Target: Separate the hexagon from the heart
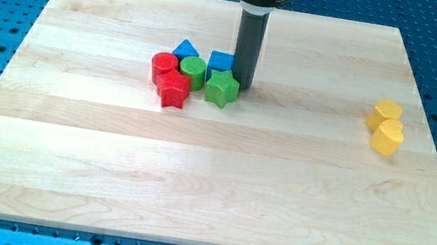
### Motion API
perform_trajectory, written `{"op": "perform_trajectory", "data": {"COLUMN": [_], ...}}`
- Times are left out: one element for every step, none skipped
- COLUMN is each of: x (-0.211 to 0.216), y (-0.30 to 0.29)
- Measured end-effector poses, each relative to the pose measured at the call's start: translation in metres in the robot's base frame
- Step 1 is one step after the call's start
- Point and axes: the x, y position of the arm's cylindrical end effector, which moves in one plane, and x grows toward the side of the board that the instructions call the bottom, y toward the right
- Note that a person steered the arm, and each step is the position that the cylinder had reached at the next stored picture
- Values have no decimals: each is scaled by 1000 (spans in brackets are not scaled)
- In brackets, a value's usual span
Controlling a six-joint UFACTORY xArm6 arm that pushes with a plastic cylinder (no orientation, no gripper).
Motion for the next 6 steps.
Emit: {"op": "perform_trajectory", "data": {"x": [-18, -28, -6, 44, 51, 55], "y": [101, 179, 239, 209, 128, 103]}}
